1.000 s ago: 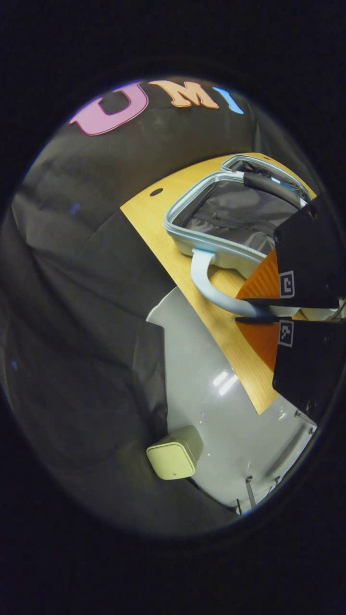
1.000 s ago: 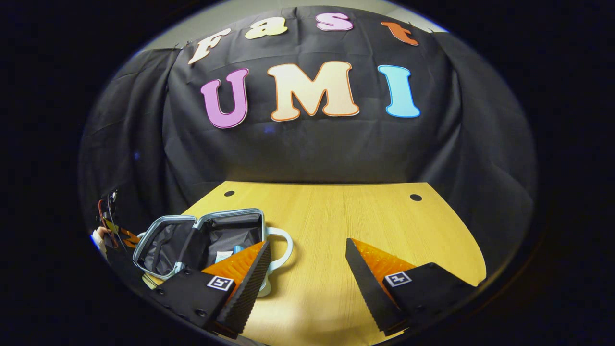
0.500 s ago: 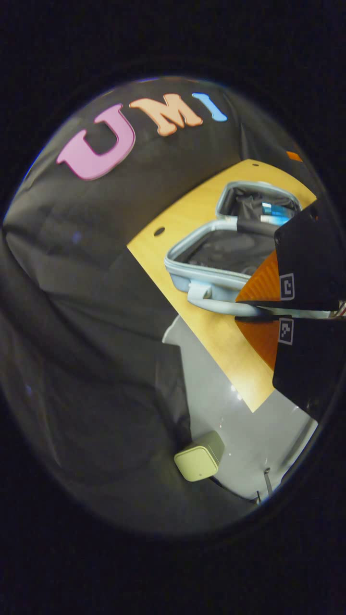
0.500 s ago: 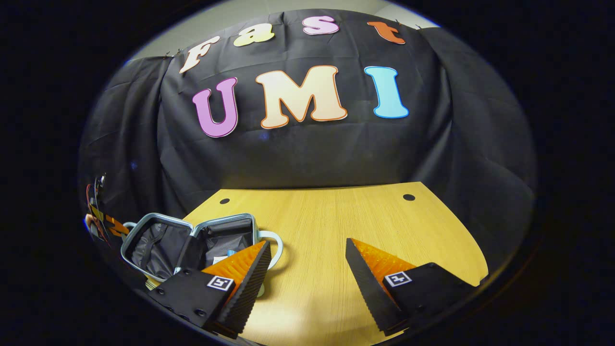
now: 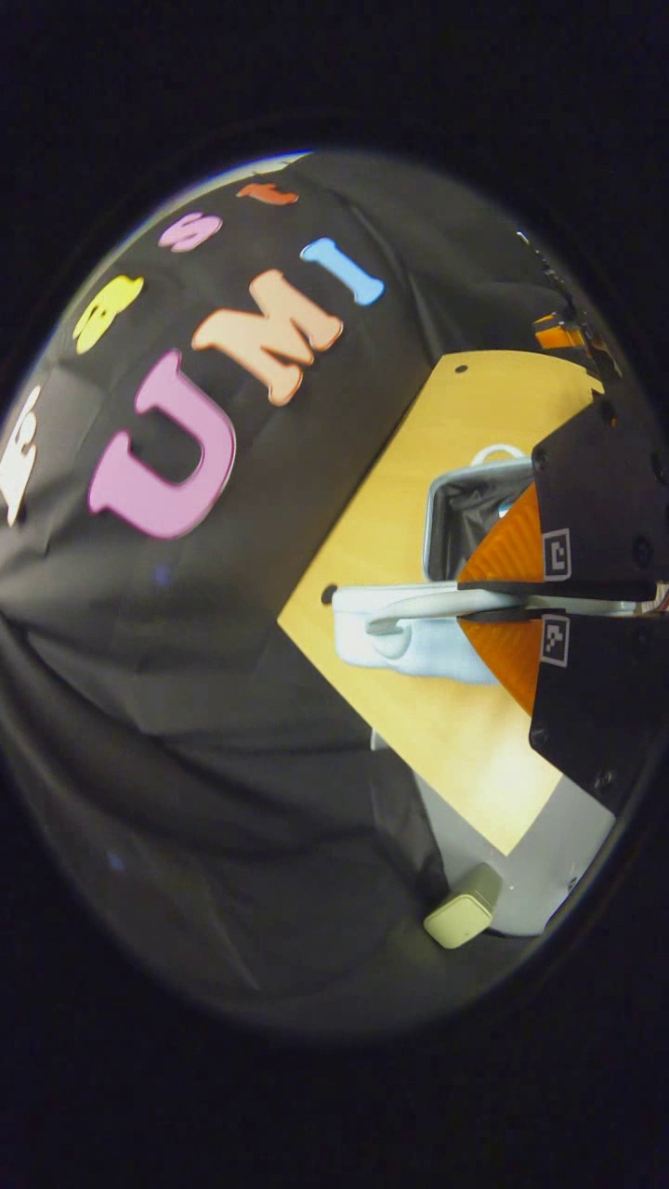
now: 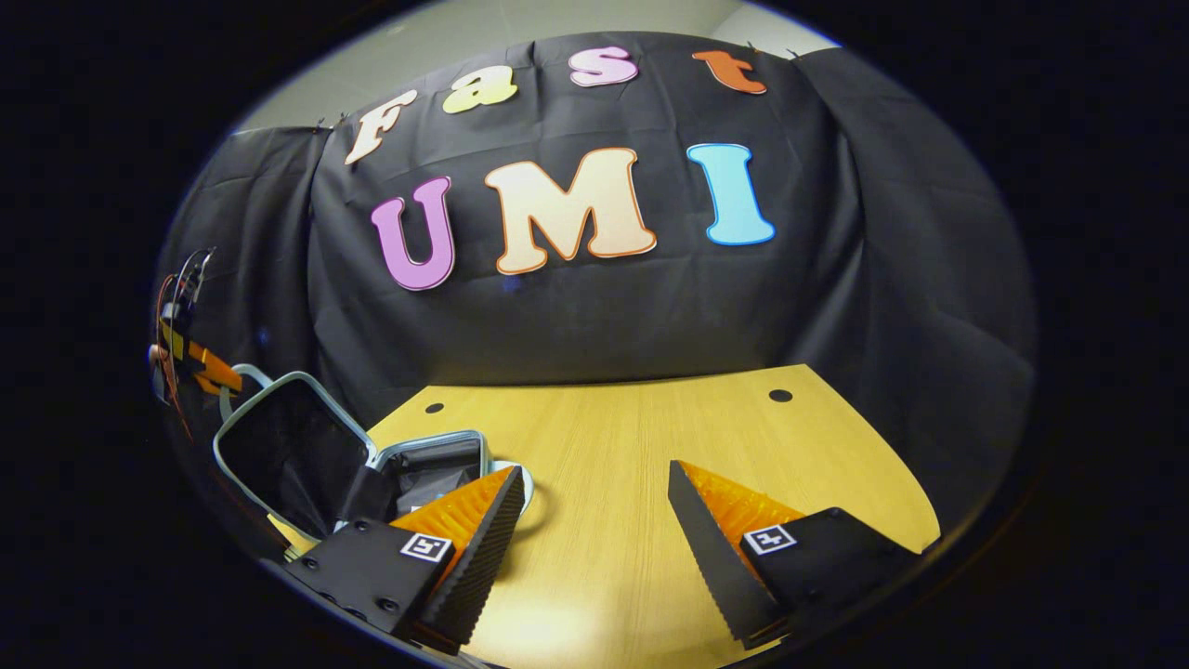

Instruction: First open the suitcase, pack the skin care products into it, and then close the suitcase.

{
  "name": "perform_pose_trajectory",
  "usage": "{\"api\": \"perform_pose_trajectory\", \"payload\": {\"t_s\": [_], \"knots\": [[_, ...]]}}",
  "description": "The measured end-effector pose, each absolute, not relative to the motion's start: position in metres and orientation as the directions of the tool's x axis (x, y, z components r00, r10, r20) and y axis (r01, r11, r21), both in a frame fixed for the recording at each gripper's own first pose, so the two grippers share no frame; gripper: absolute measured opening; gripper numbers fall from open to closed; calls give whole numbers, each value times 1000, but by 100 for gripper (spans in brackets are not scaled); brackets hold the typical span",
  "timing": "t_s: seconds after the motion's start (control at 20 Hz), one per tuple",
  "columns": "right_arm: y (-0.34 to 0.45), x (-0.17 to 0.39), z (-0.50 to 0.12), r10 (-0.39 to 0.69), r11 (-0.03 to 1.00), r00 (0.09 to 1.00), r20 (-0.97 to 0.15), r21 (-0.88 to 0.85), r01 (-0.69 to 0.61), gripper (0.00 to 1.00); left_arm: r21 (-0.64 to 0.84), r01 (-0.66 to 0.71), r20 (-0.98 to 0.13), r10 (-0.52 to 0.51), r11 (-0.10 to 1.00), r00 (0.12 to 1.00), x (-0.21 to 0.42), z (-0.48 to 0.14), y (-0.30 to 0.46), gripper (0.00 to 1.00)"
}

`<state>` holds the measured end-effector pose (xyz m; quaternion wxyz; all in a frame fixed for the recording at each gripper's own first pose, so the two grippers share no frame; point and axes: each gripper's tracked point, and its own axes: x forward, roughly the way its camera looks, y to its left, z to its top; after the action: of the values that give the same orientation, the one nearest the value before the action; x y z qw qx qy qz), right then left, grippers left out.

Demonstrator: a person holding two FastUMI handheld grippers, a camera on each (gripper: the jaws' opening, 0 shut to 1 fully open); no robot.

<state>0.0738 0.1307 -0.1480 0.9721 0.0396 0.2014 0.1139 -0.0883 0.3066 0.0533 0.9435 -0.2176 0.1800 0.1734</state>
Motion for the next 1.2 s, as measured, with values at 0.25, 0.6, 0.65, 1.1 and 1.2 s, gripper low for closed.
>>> {"api": "perform_pose_trajectory", "payload": {"t_s": [0.25,0.6,0.65,1.1,1.2], "knots": [[101,62,-140,228,973,905,-359,127,-194,98,-294,-293,-420,152,910,894,-32,61,216,0],[67,54,-133,210,975,914,-348,140,-172,98,-283,-189,-496,25,940,868,44,14,109,0],[64,52,-133,208,976,915,-347,141,-169,98,-284,-184,-516,12,941,856,54,2,97,0],[45,54,-122,175,978,929,-326,170,-125,98,-206,-215,-696,12,955,718,119,-119,49,0],[38,55,-123,163,978,929,-331,179,-108,98,-177,-220,-723,25,959,690,123,-135,48,1]]}}
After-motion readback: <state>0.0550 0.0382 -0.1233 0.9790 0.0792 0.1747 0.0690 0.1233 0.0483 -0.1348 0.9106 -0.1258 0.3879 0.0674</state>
